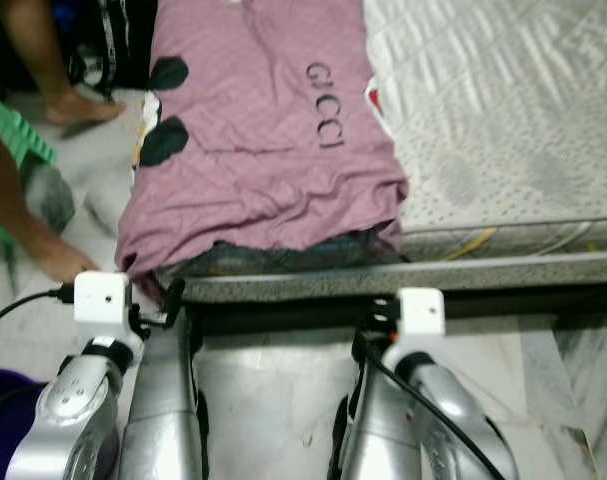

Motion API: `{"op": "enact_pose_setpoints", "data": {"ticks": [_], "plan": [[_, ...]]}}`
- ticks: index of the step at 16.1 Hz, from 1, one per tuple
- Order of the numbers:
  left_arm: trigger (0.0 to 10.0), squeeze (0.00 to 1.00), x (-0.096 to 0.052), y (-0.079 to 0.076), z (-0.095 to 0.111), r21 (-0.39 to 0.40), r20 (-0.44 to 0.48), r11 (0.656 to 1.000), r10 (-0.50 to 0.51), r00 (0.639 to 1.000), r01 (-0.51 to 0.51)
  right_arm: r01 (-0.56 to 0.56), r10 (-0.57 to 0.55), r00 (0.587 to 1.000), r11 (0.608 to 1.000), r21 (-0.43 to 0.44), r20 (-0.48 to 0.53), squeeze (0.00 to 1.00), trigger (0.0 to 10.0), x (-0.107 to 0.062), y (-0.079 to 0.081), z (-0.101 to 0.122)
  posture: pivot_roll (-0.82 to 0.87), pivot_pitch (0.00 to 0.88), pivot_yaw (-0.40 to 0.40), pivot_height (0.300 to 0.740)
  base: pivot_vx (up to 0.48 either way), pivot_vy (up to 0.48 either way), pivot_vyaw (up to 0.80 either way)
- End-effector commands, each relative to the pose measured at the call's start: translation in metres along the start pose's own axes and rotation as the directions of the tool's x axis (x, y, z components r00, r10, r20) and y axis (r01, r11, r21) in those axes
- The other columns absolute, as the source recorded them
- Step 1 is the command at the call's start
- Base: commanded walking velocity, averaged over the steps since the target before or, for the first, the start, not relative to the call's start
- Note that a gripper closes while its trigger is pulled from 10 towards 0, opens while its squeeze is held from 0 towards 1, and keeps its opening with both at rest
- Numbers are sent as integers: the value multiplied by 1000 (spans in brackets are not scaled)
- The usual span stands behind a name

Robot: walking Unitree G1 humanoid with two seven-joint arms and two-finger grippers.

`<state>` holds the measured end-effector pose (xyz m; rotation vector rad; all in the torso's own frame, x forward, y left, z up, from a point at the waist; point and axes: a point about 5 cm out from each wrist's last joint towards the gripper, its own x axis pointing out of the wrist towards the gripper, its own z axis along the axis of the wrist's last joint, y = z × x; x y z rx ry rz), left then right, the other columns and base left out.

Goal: Clean up the room

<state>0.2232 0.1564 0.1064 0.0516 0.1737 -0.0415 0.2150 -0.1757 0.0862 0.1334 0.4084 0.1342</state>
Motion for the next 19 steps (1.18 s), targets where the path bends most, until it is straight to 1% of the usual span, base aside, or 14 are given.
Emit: {"op": "enact_pose_setpoints", "data": {"ticks": [1,2,5,6,7,8,9,10,11,12,13,14,15,19], "plan": [[10000,0,1,2,-5,1,-12,1000,9,1000,-9,39,-39,999,999,-11,14,0,10000,-4,-4,3,121,129,16,490,0,0,0],[10000,0,5,2,0,-5,18,1000,13,1000,-13,116,-113,983,993,-15,142,0,10000,-2,-9,26,115,118,16,490,0,0,0],[10000,0,15,-2,6,-11,62,1000,11,998,-10,131,-108,924,991,-38,368,0,10000,18,0,82,114,83,15,490,0,0,0],[10000,0,17,-2,7,-10,70,1000,9,997,-9,153,-105,885,986,-70,453,1000,10000,28,4,105,123,73,15,490,0,0,0],[10000,0,17,-2,7,-9,73,1000,10,997,-9,152,-103,873,986,-64,477,1000,10000,32,6,112,126,72,15,490,0,0,0],[10000,0,17,-1,8,-5,81,1000,14,997,-14,183,-103,835,978,-96,540,1000,10000,39,7,131,139,66,12,490,0,0,0],[10000,0,16,1,9,-3,85,1000,19,996,-19,166,-85,828,981,-98,555,1000,10000,43,11,137,147,64,7,490,0,0,0],[10000,0,16,4,8,-1,85,999,32,996,-32,108,-57,844,992,-64,533,1000,10000,53,19,137,148,63,7,490,0,0,0],[10000,0,16,5,7,-3,85,999,37,996,-37,22,11,886,998,-67,463,1000,10000,69,36,128,145,65,9,490,0,0,0],[10000,0,16,4,6,-4,83,999,37,996,-37,-42,79,912,994,-101,401,1000,10000,81,49,117,148,66,9,490,0,0,0],[10000,0,18,0,6,-4,83,1000,27,996,-26,-75,109,950,989,-125,294,1000,10000,101,57,92,167,67,5,490,0,0,0],[10000,0,20,-3,7,-3,87,1000,19,996,-19,-47,55,985,997,-55,161,1000,10000,119,54,69,177,69,7,490,0,0,0],[10000,0,21,-3,8,0,88,1000,18,996,-18,-2,1,997,1000,4,75,1000,10000,127,48,57,194,65,3,490,0,0,0],[10000,0,21,11,2,26,69,999,46,997,-48,163,-151,985,974,160,-86,1000,10000,133,8,32,195,58,8,490,0,0,0]]}}
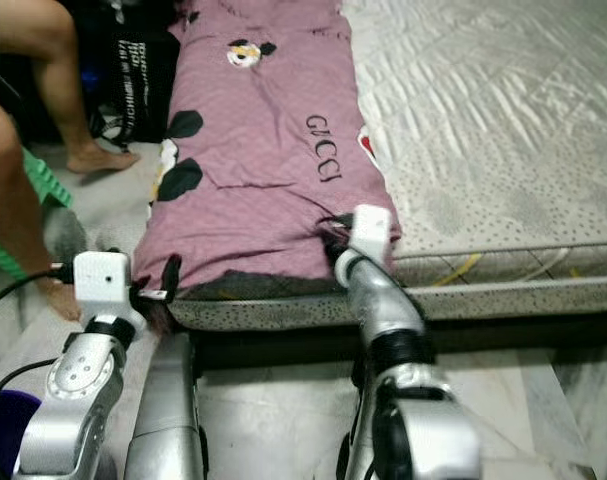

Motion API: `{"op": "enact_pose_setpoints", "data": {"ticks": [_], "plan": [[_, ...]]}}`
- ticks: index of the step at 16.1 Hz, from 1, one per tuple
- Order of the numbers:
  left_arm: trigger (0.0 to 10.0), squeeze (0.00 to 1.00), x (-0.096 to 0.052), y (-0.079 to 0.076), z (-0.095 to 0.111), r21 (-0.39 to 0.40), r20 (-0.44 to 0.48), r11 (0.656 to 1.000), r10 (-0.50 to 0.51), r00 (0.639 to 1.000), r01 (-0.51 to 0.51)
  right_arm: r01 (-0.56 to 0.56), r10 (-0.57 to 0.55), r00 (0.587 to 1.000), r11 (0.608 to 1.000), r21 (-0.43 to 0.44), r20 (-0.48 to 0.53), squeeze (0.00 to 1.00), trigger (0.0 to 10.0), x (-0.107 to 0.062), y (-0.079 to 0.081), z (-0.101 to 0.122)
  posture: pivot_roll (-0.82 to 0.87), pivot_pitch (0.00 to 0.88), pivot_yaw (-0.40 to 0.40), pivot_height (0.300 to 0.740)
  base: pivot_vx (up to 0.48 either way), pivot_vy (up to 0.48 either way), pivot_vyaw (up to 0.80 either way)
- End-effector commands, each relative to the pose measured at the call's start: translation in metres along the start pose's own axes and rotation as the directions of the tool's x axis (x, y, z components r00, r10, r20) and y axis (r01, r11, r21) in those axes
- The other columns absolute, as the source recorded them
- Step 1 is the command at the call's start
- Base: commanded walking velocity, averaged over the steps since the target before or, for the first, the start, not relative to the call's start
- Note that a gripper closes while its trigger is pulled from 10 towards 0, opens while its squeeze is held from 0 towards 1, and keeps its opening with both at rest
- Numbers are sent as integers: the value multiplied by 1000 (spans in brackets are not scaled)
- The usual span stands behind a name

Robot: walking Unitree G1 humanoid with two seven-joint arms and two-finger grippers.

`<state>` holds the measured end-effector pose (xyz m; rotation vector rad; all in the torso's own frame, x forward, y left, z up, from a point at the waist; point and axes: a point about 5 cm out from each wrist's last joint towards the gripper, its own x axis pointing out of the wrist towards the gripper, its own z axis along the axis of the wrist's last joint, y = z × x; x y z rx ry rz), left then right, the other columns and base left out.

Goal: Clean up the room

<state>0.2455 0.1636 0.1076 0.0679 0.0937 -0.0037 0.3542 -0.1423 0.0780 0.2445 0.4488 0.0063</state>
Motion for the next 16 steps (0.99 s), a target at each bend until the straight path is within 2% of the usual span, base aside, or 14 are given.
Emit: {"op": "enact_pose_setpoints", "data": {"ticks": [1,4,6,7,9,10,11,12,13,14,15,16], "plan": [[10000,0,0,4,-4,11,-15,1000,11,1000,-11,96,-95,994,995,30,-60,1000,10000,-2,-24,-16,191,55,9,490,0,0,0],[10000,0,3,4,-5,10,-13,1000,12,1000,-12,177,-176,983,984,24,-59,1000,10000,-14,-54,-24,171,38,11,490,0,0,0],[10000,0,7,5,-5,10,-5,1000,10,1000,-10,222,-220,974,973,63,-46,1000,10000,-38,-74,-36,154,23,11,490,0,0,0],[10000,0,8,5,-5,10,-3,1000,10,1000,-10,224,-221,974,972,69,-43,1000,10000,-43,-75,-38,148,17,12,490,0,0,0],[10000,0,11,5,-3,8,11,1000,8,1000,-8,213,-213,977,975,70,0,1000,10000,-72,-76,-47,129,2,17,490,0,0,0],[10000,0,14,5,-1,4,22,1000,3,1000,-4,162,-163,983,987,21,89,1000,10000,-83,-68,-38,109,0,22,490,0,0,0],[10000,0,17,4,3,-6,47,1000,0,999,0,114,-93,968,991,-77,234,1000,10000,-93,-55,-18,96,0,24,490,0,0,0],[10000,0,20,3,8,0,78,1000,-5,997,5,81,-20,930,985,-153,366,1000,10000,-98,-38,6,85,0,30,490,0,0,0],[10000,0,23,2,12,2,98,1000,-5,995,5,77,47,869,970,-229,492,1000,10000,-102,-18,31,76,0,33,490,0,0,0],[10000,0,24,2,13,-2,101,1000,-4,995,4,80,66,844,966,-246,532,1000,10000,-103,-12,39,76,0,33,490,0,0,0],[10000,0,28,1,13,-6,106,1000,-3,994,4,112,87,763,958,-263,640,1000,10000,-107,8,67,72,0,38,490,0,0,0],[10000,0,29,1,12,-6,107,1000,-4,994,4,109,97,751,957,-268,653,914,10000,-107,14,72,73,0,39,490,0,0,0]]}}
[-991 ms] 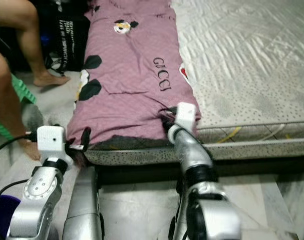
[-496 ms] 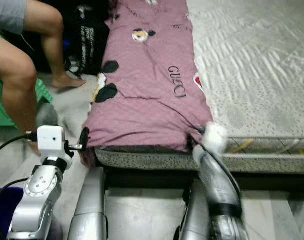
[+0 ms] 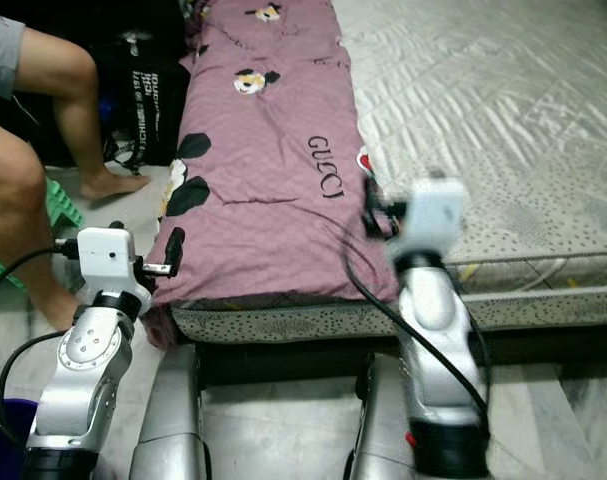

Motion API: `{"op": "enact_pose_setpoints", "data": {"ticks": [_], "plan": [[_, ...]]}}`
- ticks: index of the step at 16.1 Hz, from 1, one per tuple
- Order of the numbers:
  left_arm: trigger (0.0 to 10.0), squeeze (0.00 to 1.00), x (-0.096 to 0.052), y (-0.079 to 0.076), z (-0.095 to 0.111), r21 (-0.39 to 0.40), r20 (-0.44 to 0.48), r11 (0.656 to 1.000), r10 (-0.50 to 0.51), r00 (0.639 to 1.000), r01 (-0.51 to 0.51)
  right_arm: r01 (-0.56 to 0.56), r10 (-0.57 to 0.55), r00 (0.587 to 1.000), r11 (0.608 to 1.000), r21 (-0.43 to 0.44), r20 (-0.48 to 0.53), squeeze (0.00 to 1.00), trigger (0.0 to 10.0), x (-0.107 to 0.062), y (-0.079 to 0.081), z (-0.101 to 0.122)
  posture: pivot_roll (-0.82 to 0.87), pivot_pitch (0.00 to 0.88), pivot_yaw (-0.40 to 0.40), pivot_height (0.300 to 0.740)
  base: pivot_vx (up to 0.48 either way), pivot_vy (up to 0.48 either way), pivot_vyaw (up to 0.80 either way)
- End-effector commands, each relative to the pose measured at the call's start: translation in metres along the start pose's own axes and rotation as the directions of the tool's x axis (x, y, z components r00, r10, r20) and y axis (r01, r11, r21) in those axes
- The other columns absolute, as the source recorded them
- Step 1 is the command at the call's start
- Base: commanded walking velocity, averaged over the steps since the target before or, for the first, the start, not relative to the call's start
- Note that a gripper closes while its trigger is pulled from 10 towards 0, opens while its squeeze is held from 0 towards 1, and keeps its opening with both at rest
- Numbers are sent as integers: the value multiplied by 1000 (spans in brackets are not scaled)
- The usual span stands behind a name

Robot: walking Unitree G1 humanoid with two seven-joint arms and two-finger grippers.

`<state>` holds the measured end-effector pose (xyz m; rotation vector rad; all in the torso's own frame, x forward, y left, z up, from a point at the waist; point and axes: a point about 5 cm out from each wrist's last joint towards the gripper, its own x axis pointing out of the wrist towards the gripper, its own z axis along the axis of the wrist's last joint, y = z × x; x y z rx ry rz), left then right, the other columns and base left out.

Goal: Clean up the room

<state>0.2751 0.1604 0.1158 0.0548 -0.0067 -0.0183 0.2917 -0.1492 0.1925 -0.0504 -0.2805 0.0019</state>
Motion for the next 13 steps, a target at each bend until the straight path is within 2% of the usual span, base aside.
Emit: {"op": "enact_pose_setpoints", "data": {"ticks": [1,2,5,8,10,13], "plan": [[10000,0,4,3,2,9,15,1000,7,1000,-7,-38,38,999,999,4,11,0,10000,4,9,2,78,0,40,490,0,0,0],[10000,0,6,4,2,10,22,1000,7,1000,-7,-65,64,998,998,28,25,0,10000,6,14,2,78,0,40,490,0,0,0],[10000,0,9,7,-1,21,26,1000,15,1000,-15,-74,84,992,991,110,-90,0,10000,5,22,-34,95,0,39,525,0,0,0],[10000,0,10,7,-4,19,26,1000,21,999,-22,-61,79,984,991,118,-159,0,10000,-1,24,-55,100,0,31,555,0,0,0],[10000,0,9,4,-7,9,24,1000,24,999,-24,-93,111,975,991,101,-190,0,10000,-10,29,-68,103,0,19,574,0,0,0],[10000,0,7,0,-10,2,16,1000,20,1000,-20,-100,119,970,990,101,-211,0,10000,-17,31,-75,100,0,15,603,0,0,0]]}}
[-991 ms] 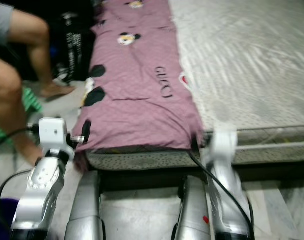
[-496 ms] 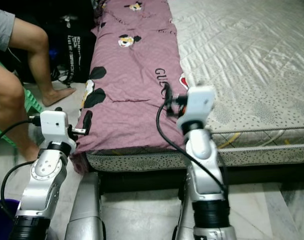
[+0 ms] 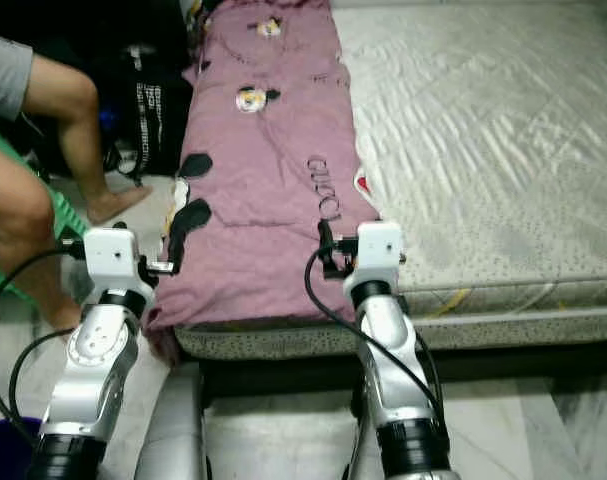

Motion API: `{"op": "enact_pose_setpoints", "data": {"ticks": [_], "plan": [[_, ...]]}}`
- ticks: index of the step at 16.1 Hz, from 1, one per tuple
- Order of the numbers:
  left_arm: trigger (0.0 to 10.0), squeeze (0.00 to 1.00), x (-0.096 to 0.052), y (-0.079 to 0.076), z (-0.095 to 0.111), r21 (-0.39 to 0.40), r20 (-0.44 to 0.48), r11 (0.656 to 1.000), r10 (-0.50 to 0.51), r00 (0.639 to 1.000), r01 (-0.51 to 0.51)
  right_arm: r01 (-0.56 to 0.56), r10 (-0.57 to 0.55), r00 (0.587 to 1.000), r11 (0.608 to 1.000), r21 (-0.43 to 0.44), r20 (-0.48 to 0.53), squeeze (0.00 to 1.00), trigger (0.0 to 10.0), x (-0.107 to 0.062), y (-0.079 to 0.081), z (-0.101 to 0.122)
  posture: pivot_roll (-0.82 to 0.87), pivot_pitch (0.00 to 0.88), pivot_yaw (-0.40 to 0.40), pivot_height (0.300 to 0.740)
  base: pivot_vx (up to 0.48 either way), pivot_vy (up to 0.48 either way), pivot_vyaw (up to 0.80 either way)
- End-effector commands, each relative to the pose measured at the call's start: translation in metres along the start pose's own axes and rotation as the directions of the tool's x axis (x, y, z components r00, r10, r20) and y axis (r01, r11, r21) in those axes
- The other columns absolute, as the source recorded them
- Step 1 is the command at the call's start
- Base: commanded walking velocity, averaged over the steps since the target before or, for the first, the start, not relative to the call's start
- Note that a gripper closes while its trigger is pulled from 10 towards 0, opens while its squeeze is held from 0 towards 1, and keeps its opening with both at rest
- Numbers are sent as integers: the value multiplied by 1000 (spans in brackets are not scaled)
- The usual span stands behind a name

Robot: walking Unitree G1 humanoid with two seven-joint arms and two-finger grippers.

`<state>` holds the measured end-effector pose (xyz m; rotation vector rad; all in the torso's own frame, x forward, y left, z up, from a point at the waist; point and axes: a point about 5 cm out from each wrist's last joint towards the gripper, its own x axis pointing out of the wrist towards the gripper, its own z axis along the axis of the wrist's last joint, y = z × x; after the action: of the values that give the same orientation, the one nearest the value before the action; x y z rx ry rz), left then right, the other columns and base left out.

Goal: Clean up the room

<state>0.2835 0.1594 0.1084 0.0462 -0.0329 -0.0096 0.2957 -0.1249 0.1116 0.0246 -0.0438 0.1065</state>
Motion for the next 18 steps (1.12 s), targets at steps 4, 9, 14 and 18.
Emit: {"op": "enact_pose_setpoints", "data": {"ticks": [4,9,14,18], "plan": [[10000,0,1,-2,-3,8,-11,1000,-4,1000,4,18,-18,1000,1000,-7,7,0,10000,1,-2,1,88,0,21,641,0,0,0],[10000,0,3,0,-4,14,-7,1000,0,1000,1,38,-38,999,999,-15,-4,0,10000,2,-6,-5,98,0,19,651,0,0,0],[10000,0,0,3,-5,23,-11,1000,4,1000,-4,82,-82,996,997,-14,-19,0,10000,2,-10,-9,104,0,24,701,0,0,0],[10000,0,1,8,-8,53,-28,998,28,999,-27,98,-98,995,995,-11,-18,0,10000,2,-12,-10,101,0,30,740,0,0,0]]}}
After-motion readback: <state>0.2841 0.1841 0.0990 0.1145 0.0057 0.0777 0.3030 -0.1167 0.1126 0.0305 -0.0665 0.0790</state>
